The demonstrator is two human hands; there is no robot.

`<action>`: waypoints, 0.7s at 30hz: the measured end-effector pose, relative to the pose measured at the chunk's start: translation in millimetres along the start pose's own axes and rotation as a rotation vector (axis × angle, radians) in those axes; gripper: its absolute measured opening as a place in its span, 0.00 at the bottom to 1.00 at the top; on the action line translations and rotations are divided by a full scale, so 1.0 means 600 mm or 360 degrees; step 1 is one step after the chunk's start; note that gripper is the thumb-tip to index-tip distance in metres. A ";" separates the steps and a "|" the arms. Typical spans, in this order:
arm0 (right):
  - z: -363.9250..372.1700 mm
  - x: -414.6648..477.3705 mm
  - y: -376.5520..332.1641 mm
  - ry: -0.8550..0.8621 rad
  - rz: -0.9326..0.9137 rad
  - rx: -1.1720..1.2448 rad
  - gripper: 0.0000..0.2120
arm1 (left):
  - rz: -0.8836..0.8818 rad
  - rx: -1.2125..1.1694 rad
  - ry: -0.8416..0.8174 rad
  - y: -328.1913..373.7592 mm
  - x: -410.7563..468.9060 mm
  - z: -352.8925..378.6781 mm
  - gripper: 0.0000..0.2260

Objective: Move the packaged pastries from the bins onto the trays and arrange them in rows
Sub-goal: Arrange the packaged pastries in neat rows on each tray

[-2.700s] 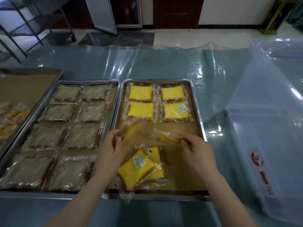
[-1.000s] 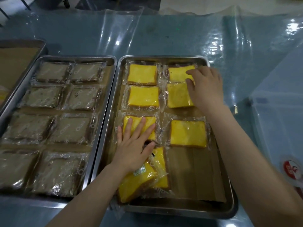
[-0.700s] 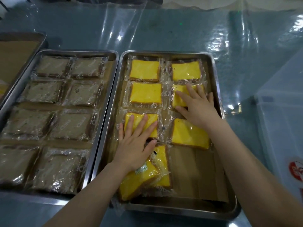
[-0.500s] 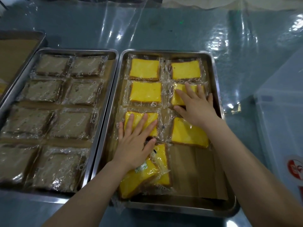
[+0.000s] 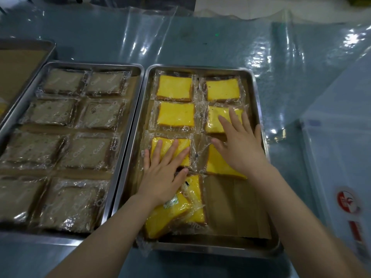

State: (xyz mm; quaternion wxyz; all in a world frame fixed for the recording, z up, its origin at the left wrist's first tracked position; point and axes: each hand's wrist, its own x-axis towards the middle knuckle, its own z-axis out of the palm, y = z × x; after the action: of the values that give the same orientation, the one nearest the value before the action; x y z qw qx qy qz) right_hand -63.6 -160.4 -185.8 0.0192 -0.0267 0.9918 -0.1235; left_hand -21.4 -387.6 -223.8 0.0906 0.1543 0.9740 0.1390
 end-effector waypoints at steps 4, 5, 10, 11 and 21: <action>0.028 -0.087 -0.013 -0.0132 0.0169 -0.0047 0.31 | 0.0000 -0.0029 -0.0032 0.000 0.001 -0.005 0.23; 0.037 -0.098 -0.012 -0.0186 0.0170 -0.0104 0.32 | 0.0013 -0.0050 -0.0052 0.000 0.001 -0.008 0.24; 0.046 -0.076 0.007 -0.0325 -0.0021 -0.0237 0.36 | 0.0061 -0.0328 -0.0223 -0.008 0.010 -0.034 0.26; 0.042 -0.067 0.009 -0.0341 -0.0043 -0.0251 0.36 | 0.0066 -0.0421 -0.0231 -0.010 0.011 -0.044 0.26; 0.036 -0.188 -0.082 0.0005 0.0051 0.0455 0.25 | -0.0017 -0.1021 0.0052 -0.021 -0.132 -0.052 0.25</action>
State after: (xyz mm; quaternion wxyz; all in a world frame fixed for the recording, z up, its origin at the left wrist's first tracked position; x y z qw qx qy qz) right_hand 52.4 -206.8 -191.1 0.0233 -0.0076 0.9644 -0.2633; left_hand 42.4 -432.3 -187.8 0.1197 0.1106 0.8825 0.4411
